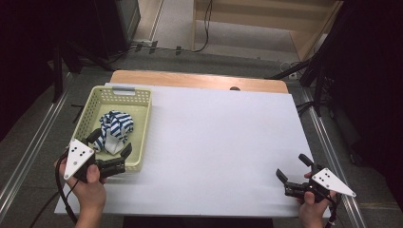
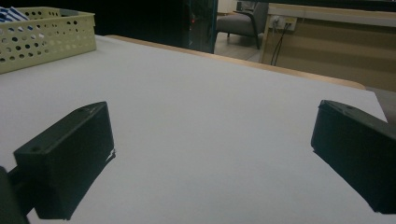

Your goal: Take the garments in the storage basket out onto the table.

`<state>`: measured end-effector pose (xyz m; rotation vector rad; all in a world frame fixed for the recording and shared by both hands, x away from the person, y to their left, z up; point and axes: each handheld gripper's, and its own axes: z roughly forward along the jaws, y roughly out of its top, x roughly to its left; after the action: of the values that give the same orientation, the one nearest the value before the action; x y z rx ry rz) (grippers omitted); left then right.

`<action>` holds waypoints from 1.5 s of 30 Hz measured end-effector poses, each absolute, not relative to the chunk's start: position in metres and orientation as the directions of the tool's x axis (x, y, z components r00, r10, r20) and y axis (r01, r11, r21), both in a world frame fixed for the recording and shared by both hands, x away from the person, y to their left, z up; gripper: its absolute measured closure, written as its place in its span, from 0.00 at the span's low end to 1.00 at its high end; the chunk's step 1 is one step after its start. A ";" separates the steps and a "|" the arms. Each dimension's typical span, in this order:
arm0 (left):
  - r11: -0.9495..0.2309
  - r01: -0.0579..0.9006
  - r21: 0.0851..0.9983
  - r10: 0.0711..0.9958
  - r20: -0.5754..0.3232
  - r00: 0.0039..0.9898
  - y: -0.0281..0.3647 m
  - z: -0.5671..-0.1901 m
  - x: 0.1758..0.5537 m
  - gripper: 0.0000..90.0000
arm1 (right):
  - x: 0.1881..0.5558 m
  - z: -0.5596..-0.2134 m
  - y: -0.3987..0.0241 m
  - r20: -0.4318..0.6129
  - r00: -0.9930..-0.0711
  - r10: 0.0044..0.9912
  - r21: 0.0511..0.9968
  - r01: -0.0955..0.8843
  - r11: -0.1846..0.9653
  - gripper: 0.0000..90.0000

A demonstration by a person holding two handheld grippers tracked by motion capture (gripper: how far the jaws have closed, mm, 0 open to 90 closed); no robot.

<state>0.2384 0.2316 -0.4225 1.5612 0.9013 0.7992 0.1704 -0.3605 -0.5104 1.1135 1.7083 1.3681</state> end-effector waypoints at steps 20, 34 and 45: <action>-0.127 0.200 0.972 0.900 0.028 0.435 0.246 -0.397 0.295 0.00 | 0.171 -0.510 -0.360 0.008 -0.405 0.914 0.974 0.210 0.085 0.00; -0.116 0.325 0.938 0.921 -0.020 0.389 0.259 -0.408 0.332 0.00 | 0.171 -0.511 -0.360 0.008 -0.400 0.917 0.973 0.214 0.085 0.00; -0.096 0.482 0.871 0.941 -0.079 0.330 0.260 -0.420 0.351 0.00 | 0.171 -0.511 -0.360 0.008 -0.400 0.917 0.973 0.213 0.085 0.00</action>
<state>0.3511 0.2603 -0.4196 1.7228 1.2824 0.6604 0.1706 -0.3599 -0.5106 1.1244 1.7056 1.3574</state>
